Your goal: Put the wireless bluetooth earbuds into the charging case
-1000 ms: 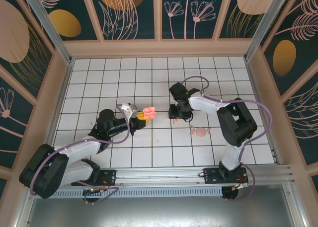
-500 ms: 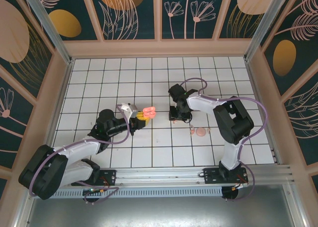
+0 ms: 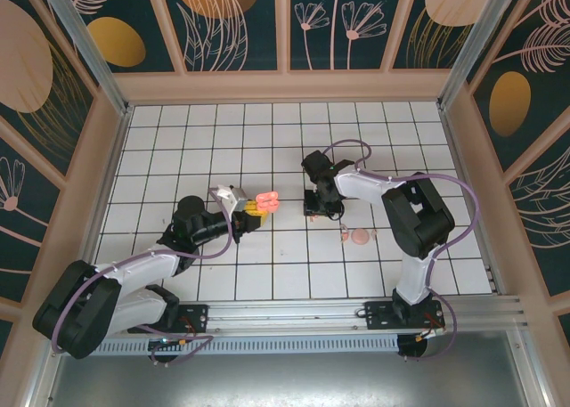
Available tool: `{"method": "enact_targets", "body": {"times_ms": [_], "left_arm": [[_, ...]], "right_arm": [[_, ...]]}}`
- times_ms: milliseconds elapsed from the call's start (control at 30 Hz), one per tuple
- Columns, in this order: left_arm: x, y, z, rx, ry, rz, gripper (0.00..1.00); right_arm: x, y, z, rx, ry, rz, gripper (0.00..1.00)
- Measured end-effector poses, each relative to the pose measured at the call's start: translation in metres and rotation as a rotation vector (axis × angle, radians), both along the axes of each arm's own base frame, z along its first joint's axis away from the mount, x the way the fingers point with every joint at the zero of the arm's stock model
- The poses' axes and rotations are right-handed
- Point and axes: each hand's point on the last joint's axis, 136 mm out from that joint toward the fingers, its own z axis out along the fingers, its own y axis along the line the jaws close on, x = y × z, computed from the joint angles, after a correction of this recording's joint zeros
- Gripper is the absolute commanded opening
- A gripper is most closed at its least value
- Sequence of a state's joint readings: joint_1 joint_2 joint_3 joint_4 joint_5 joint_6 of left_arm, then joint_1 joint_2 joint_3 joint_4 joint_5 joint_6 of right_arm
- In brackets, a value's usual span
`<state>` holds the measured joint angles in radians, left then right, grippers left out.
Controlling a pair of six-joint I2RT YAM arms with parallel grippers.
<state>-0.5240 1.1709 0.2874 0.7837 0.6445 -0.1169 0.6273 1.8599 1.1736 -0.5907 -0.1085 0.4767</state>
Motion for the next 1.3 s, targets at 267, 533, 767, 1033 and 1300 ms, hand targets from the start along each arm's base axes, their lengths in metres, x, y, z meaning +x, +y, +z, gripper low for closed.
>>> {"method": "enact_targets", "body": {"times_ms": [267,533,767,1033,1300], "left_arm": [[0.0,0.0,-0.001,0.005,-0.004,0.0,0.16],[0.002,0.0,-0.007,0.014,0.003,0.007,0.15],[0.009,-0.003,-0.023,0.024,0.019,0.014,0.14],[0.013,-0.009,-0.019,-0.009,-0.03,0.0,0.14],[0.012,-0.013,-0.009,-0.04,-0.086,-0.02,0.14]], "right_arm": [[-0.001,0.008,0.001,0.008,-0.015,0.018,0.27],[0.002,0.015,0.027,0.082,-0.135,0.018,0.26],[0.006,0.025,0.085,0.231,-0.374,0.018,0.25],[-0.007,0.038,0.149,0.417,-0.67,0.083,0.25],[-0.04,0.058,0.196,0.578,-0.9,0.218,0.25]]}}
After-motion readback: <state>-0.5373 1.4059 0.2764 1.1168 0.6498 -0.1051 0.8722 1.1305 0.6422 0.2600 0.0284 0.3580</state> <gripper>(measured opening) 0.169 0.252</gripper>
